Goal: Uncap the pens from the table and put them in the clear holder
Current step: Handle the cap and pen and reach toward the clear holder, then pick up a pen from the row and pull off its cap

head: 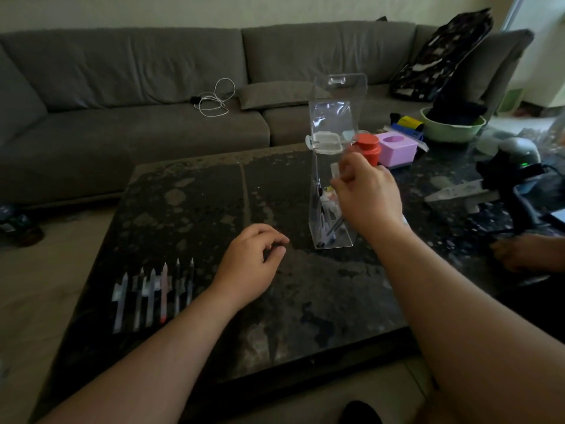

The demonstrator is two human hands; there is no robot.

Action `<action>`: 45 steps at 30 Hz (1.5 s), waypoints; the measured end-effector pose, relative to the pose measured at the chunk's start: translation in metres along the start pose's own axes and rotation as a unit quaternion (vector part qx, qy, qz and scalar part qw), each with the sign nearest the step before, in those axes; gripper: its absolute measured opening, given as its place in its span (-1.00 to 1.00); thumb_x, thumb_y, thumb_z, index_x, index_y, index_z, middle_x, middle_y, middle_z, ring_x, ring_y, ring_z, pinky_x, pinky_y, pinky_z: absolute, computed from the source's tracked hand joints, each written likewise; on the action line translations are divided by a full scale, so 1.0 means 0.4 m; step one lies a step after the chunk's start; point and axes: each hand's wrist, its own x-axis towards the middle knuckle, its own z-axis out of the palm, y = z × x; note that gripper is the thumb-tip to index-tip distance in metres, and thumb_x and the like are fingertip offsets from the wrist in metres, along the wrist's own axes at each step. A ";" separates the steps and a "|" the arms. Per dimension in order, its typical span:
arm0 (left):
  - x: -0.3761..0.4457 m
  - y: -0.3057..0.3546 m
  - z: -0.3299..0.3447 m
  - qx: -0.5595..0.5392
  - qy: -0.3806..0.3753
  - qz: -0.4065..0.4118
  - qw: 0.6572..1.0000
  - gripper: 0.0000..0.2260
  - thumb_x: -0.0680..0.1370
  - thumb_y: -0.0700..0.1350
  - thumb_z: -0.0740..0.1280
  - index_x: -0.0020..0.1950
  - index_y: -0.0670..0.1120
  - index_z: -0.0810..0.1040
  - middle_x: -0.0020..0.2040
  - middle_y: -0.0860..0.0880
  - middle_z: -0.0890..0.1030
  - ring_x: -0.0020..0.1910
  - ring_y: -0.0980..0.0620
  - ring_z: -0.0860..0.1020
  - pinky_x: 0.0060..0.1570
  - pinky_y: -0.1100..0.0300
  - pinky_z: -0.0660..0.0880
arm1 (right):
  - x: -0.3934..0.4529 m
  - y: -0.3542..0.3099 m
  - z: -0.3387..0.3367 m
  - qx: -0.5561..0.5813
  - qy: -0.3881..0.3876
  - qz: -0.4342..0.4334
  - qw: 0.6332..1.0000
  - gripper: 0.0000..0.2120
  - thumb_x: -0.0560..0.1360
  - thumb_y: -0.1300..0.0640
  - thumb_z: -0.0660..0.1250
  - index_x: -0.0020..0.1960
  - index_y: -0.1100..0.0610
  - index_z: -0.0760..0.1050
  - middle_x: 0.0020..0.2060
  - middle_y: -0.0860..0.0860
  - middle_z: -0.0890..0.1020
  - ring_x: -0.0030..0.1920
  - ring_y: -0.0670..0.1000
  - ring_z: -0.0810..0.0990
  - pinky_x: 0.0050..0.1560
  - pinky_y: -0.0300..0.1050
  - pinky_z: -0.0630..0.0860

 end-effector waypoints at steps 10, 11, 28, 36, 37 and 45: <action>0.003 -0.008 -0.008 0.003 -0.007 0.021 1.000 -0.84 0.64 -0.07 0.42 0.17 0.12 0.72 0.16 0.22 0.52 0.11 0.22 0.52 0.17 0.25 0.50 | -0.014 0.015 0.014 -0.105 -0.093 -0.041 0.989 -0.81 0.68 0.05 0.26 0.21 -0.07 0.60 -0.02 -0.04 0.66 0.04 0.06 0.41 -0.03 0.04 0.46; 0.002 -0.006 -0.010 0.004 -0.008 0.021 1.000 -0.84 0.64 -0.07 0.41 0.16 0.12 0.72 0.16 0.21 0.53 0.11 0.21 0.53 0.17 0.24 0.50 | -0.015 0.013 0.013 -0.107 -0.102 -0.037 0.988 -0.79 0.67 0.06 0.25 0.22 -0.07 0.62 0.01 -0.03 0.66 0.06 0.07 0.41 0.00 0.05 0.46; -0.057 -0.219 -0.236 0.179 -0.024 -0.205 0.962 -0.84 0.58 -0.03 0.45 0.11 0.19 0.72 0.02 0.14 0.68 0.07 0.08 0.63 0.12 0.13 0.56 | -0.209 -0.277 0.250 -0.020 -0.336 -0.250 0.908 -0.76 0.56 0.08 0.25 0.12 -0.01 0.66 0.04 0.05 0.59 0.11 0.17 0.59 0.10 0.06 0.58; -0.086 -0.255 -0.266 0.206 -0.084 -0.260 0.940 -0.73 0.51 0.08 0.54 0.20 0.21 0.69 -0.04 0.18 0.65 0.03 0.09 0.62 0.18 0.04 0.59 | -0.260 -0.356 0.329 0.006 -0.472 -0.264 0.841 -0.63 0.64 -0.06 0.26 0.44 -0.21 0.48 0.12 0.03 0.46 0.20 0.12 0.53 0.24 0.02 0.48; -0.086 -0.254 -0.264 0.208 -0.084 -0.262 0.938 -0.72 0.52 0.07 0.54 0.22 0.22 0.69 -0.02 0.17 0.64 0.04 0.08 0.61 0.19 0.02 0.59 | -0.263 -0.362 0.329 0.006 -0.482 -0.262 0.836 -0.62 0.66 -0.07 0.26 0.46 -0.20 0.46 0.10 0.02 0.42 0.20 0.10 0.50 0.23 -0.01 0.46; -0.078 -0.247 -0.259 0.232 -0.094 -0.258 0.933 -0.68 0.50 0.15 0.55 0.24 0.23 0.66 0.06 0.13 0.65 0.11 0.05 0.60 0.21 -0.02 0.57 | -0.253 -0.356 0.337 -0.072 -0.427 -0.175 0.884 -0.75 0.63 -0.01 0.32 0.23 0.09 0.56 0.15 0.14 0.55 0.16 0.16 0.59 0.11 0.01 0.55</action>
